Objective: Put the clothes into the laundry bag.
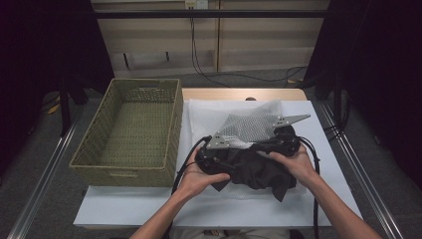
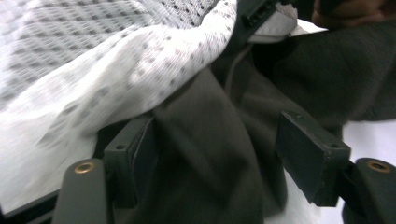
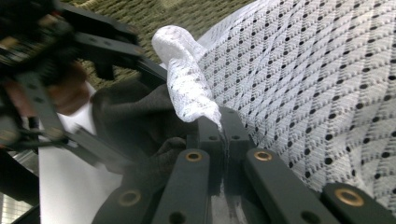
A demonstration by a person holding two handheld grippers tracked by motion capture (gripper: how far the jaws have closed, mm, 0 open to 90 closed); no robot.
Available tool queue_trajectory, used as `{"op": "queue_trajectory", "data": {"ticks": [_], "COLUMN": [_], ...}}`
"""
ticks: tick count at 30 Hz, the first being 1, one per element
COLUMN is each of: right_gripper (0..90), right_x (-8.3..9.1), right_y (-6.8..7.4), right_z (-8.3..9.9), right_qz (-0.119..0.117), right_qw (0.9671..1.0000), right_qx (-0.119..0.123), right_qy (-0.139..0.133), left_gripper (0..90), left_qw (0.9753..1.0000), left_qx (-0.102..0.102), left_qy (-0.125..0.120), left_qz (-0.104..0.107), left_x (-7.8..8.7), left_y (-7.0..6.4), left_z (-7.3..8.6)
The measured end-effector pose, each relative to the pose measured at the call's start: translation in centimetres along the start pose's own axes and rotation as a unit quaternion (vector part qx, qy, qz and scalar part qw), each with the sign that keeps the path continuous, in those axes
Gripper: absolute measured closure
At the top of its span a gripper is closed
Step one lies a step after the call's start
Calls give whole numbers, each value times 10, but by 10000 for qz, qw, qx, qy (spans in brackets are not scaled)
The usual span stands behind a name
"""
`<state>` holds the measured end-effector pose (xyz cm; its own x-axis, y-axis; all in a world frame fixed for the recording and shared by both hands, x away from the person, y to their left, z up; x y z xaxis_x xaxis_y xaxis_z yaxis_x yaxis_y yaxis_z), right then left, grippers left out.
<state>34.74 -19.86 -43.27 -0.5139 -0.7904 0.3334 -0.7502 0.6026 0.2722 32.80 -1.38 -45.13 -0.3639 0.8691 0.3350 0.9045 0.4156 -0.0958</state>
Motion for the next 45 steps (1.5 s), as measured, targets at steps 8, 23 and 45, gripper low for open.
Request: {"op": "queue_trajectory", "data": {"ticks": [8,23,45], "right_gripper": [896,896,896], "right_x": [0,-2,-4], "right_y": [-1,4,11], "right_z": [0,0,-1], "right_qz": [3,-56,-156], "right_qw": [10000,10000,9998], "right_qx": [21,52,129], "right_qy": [8,45,77], "left_gripper": [258,854,825], "left_qw": [9989,9983,9978], "left_qx": [-174,119,-67], "left_qy": [426,298,529], "left_qz": [4,494,404], "left_x": [22,-18,-45], "left_y": [-6,-16,-1], "left_z": [32,19,37]}}
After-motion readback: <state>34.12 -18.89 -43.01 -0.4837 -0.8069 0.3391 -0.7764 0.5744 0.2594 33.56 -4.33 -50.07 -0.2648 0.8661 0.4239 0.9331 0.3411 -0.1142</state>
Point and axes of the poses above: each handheld gripper's, and its own axes: x roughly backward along the jaws, z roughly out of its underside, y roughly to its left, the point moved 5 cm from there along -x, roughly forward along the jaws, and after that the axes turned 15 degrees about -y, right-handed, at the moved point
